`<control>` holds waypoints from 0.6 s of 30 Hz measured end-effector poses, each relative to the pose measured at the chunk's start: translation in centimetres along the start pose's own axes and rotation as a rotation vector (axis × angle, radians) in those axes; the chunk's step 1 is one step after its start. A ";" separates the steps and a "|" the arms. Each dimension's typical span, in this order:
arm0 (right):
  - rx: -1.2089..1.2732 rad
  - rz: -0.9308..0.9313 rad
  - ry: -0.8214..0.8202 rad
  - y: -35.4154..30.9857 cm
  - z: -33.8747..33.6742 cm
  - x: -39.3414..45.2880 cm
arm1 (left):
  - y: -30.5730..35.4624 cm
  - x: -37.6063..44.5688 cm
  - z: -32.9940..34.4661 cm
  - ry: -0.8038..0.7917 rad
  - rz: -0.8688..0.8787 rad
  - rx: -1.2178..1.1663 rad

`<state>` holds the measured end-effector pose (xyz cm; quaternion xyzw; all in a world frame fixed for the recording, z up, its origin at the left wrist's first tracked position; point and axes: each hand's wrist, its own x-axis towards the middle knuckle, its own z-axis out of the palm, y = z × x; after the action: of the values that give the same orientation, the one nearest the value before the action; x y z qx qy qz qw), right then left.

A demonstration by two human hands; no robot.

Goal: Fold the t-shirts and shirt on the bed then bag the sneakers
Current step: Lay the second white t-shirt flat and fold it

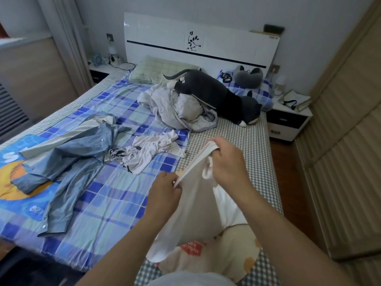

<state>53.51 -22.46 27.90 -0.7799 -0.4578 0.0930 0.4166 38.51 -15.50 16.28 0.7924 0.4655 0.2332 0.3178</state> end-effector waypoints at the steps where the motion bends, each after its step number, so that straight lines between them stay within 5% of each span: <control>1: 0.079 0.049 0.075 -0.3 -0.8 1.3 | -1.5 1.0 0.3 0.021 -0.077 0.064; 7: 0.360 0.295 0.413 1.0 -4.8 9.4 | -6.4 7.2 -0.4 -0.044 -0.192 0.181; 11: 0.477 0.249 0.594 -0.9 -10.1 13.7 | -7.2 11.4 -2.3 -0.065 -0.215 0.221; 18: 0.776 0.161 0.904 -4.8 -20.6 16.7 | 5.2 22.8 -15.2 0.407 -0.110 -0.064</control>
<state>70.70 -19.77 48.49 -0.5653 -0.1074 -0.0563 0.8159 41.88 7.12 32.15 0.6917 0.5551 0.3856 0.2545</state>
